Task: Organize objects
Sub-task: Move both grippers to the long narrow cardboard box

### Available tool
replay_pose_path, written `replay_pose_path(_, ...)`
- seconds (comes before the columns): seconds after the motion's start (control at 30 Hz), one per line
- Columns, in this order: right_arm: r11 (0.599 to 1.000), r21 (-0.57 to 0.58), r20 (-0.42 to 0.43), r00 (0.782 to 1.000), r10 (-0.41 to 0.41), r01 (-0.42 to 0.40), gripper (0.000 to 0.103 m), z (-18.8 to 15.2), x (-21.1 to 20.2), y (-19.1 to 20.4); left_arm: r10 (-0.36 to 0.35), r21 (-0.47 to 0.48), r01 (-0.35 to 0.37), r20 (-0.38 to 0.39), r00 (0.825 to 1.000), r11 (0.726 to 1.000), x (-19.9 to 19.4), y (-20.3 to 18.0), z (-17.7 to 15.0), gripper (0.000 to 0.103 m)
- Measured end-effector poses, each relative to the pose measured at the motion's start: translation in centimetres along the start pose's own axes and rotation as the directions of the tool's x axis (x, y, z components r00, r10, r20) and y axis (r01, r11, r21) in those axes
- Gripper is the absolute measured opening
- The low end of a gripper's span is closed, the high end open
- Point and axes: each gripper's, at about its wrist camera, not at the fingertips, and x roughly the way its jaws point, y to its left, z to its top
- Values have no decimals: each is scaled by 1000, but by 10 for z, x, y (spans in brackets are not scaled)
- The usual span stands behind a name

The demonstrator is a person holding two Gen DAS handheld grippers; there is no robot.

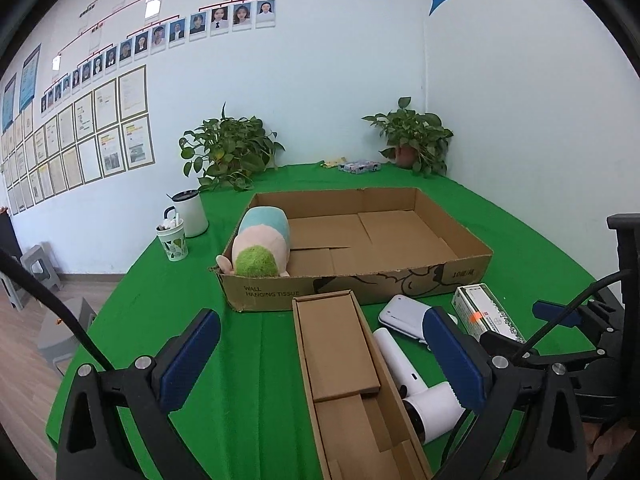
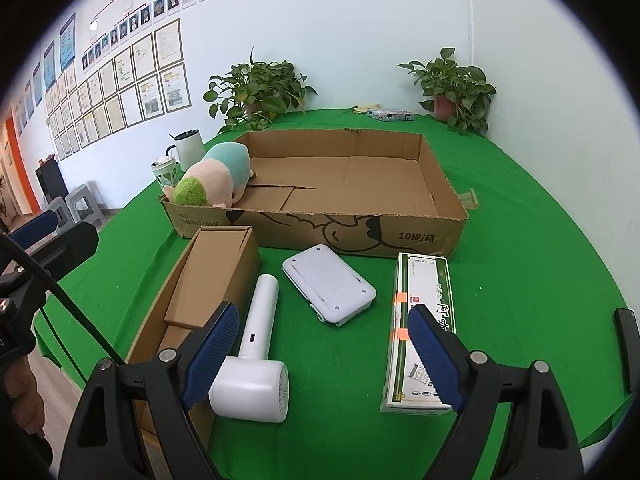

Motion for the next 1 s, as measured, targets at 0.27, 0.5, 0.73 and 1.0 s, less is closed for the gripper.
replay_pose_path(0.27,999,-16,20,999,33,-33,41,-3,1,3,6,8,-7,28,1000,1000,-3,-9,-4,87)
replay_pose_path(0.5,998,-51,29,998,49,-48,7,-14,12,7,-54,-25,53,-64,996,998,22,-6,-21,11)
replay_pose_path(0.73,988,-61,16,989,145,-144,101,-23,19,10,-45,-85,44,-14,999,995,20,11,-35,102)
replay_pose_path(1.0,966,-22,-50,965,257,-259,102,-29,28,12,-60,-135,52,-62,996,989,28,40,-46,102)
